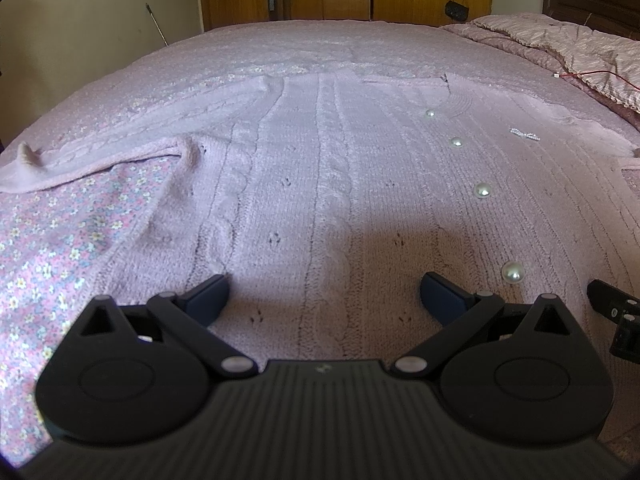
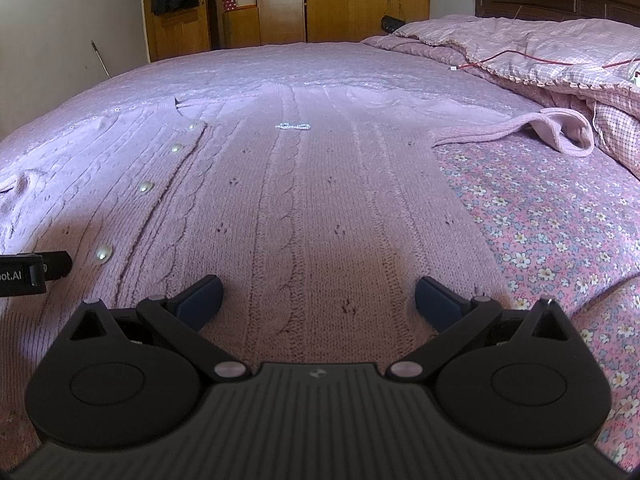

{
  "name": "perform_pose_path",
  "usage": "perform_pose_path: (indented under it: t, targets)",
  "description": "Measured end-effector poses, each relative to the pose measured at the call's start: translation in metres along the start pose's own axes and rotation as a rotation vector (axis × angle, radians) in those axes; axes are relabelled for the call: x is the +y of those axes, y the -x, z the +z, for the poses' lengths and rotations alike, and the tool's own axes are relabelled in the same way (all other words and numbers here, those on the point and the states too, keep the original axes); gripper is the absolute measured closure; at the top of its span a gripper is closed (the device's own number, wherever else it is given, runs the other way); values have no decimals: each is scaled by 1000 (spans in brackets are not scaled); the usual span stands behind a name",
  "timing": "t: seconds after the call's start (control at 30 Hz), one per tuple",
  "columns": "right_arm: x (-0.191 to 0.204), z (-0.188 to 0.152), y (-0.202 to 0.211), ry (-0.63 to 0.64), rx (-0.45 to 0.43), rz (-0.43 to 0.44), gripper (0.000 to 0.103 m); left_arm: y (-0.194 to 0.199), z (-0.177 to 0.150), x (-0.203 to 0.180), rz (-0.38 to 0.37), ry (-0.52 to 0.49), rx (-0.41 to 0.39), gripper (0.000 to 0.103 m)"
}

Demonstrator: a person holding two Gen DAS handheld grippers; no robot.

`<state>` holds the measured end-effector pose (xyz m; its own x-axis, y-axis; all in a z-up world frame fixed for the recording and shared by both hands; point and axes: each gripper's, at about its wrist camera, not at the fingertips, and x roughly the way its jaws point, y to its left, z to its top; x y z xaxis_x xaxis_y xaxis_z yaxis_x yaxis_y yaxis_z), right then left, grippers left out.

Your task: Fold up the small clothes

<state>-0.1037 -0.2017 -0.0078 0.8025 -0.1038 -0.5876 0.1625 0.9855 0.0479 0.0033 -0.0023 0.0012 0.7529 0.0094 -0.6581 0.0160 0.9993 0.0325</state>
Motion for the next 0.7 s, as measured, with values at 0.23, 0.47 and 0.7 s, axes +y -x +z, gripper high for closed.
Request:
perform_pose_path:
  t: [0.23,0.47,0.7]
  targets:
    - [-1,1,2,0,10,-1,0,0,1,1,-1,-1,5,0]
    - [-9,9,2,-27,44,35,0,-1,5,3,-11,-4,27,0]
    - [-29,32,9,-53,96,128,0,-1,17,7,-32,7,84,0]
